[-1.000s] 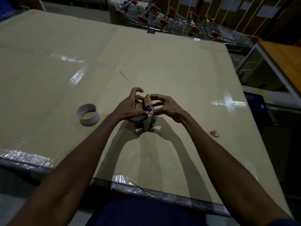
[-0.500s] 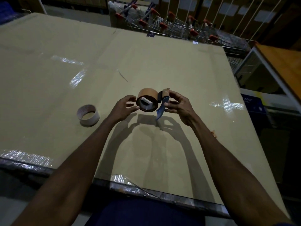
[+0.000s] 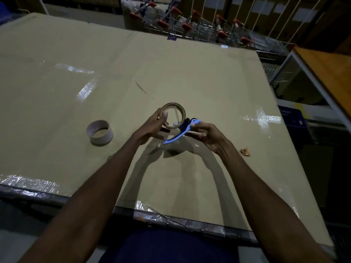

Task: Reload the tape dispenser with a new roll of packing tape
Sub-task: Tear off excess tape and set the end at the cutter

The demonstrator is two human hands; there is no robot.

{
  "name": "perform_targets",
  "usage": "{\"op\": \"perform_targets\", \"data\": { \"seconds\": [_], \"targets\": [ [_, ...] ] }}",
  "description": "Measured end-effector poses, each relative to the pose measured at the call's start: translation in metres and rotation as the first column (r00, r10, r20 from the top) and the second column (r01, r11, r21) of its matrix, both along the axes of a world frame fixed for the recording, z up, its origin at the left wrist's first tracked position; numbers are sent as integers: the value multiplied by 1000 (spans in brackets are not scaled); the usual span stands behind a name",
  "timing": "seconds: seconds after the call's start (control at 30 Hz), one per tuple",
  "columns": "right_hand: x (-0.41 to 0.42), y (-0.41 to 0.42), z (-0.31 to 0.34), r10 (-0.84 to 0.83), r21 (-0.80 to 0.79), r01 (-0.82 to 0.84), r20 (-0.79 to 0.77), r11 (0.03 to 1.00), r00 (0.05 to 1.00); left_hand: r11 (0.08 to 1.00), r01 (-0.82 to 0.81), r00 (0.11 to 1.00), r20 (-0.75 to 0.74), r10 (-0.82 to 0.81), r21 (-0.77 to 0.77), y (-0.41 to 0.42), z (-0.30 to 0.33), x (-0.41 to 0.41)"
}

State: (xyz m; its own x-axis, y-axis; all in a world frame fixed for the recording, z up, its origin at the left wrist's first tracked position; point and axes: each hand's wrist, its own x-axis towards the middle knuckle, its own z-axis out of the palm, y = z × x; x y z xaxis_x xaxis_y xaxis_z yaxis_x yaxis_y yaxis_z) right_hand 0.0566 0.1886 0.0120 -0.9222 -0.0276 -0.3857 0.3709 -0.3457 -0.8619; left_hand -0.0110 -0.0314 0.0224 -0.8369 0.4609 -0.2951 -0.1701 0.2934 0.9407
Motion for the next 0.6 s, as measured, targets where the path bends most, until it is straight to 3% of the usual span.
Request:
{"op": "perform_targets", "data": {
  "seconds": [0.1,0.27,0.5,0.6],
  "targets": [
    [2,-3,-7,-54,-53,62,129,997,990,997,48,999,-20,-49,-56,2,-11,1],
    [6,-7,-10,-135,-29,143,197,989,971,967,82,953,-265,-147,-242,2,-48,-13],
    [4,-8,-25,-157,-6,164,252,986,955,905,133,950,-208,-233,-404,2,-44,5],
    [3,-9,-23,-183,26,182,252,983,950,880,64,943,-261,-208,-470,4,-43,6]
  ]
}}
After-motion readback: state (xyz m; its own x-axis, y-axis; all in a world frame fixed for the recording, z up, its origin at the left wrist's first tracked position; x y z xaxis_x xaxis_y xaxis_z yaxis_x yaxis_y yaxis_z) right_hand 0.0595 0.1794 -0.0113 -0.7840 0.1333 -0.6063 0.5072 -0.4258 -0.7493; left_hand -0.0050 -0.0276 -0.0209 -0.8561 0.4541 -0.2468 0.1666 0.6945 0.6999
